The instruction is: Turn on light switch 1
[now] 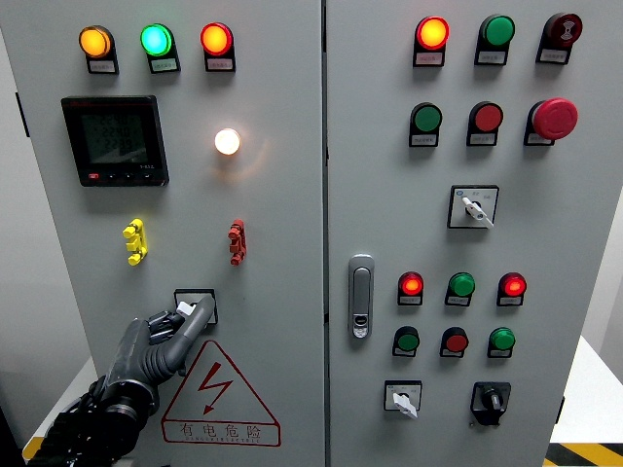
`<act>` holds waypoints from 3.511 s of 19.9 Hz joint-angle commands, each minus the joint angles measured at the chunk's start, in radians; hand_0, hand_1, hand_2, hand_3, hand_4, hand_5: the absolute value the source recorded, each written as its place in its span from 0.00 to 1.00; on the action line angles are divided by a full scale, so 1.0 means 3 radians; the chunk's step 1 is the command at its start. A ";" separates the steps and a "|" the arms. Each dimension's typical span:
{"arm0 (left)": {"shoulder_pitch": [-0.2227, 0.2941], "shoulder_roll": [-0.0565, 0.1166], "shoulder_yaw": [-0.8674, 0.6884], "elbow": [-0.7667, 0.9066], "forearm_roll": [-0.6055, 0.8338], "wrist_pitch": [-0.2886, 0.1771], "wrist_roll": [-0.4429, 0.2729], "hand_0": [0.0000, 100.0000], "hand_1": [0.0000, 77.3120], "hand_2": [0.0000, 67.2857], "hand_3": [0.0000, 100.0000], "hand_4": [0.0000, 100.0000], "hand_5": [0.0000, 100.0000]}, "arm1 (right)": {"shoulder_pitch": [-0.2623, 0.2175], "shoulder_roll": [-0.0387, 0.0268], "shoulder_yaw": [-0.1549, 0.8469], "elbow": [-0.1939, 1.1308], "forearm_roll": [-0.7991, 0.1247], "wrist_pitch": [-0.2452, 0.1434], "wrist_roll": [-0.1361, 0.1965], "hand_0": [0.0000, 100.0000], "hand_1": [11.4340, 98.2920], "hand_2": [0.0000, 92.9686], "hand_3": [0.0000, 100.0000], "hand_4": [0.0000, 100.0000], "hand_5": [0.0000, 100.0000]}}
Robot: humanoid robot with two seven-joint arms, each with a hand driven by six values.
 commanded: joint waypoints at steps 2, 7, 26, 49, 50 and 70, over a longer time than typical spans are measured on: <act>0.0012 0.0010 0.0000 -0.0018 0.0001 0.0000 -0.0005 0.00 0.69 0.74 1.00 1.00 0.91 | 0.0002 0.0000 0.0000 0.0000 0.0000 0.0000 0.0003 0.00 0.13 0.00 0.11 0.23 0.15; 0.0042 0.0010 0.0000 -0.0028 0.0001 0.0026 -0.0005 0.00 0.69 0.75 1.00 1.00 0.92 | 0.0002 0.0000 0.0000 0.0000 0.0000 0.0000 0.0003 0.00 0.13 0.00 0.11 0.23 0.15; 0.0242 0.0035 0.0097 -0.0207 -0.0005 0.0041 -0.0041 0.00 0.69 0.78 1.00 1.00 0.93 | 0.0002 0.0000 0.0000 0.0000 0.0000 0.0000 0.0003 0.00 0.13 0.00 0.11 0.23 0.15; 0.1846 0.0838 0.0403 -0.0387 -0.1461 -0.0383 -0.1907 0.00 0.56 0.86 1.00 1.00 0.94 | 0.0002 0.0000 0.0000 0.0000 0.0000 0.0000 0.0003 0.00 0.13 0.00 0.11 0.23 0.15; 0.1979 0.0945 0.0475 -0.0376 -0.1593 -0.0383 -0.1917 0.00 0.56 0.86 1.00 1.00 0.94 | -0.0003 0.0000 0.0000 0.0000 0.0000 0.0000 0.0003 0.00 0.13 0.00 0.11 0.23 0.15; 0.2405 0.1355 0.2596 0.3135 -0.2689 -0.1068 -0.2796 0.00 0.17 0.35 0.29 0.46 0.50 | -0.0003 0.0000 0.0000 0.0000 0.0000 0.0000 -0.0002 0.00 0.13 0.00 0.11 0.23 0.15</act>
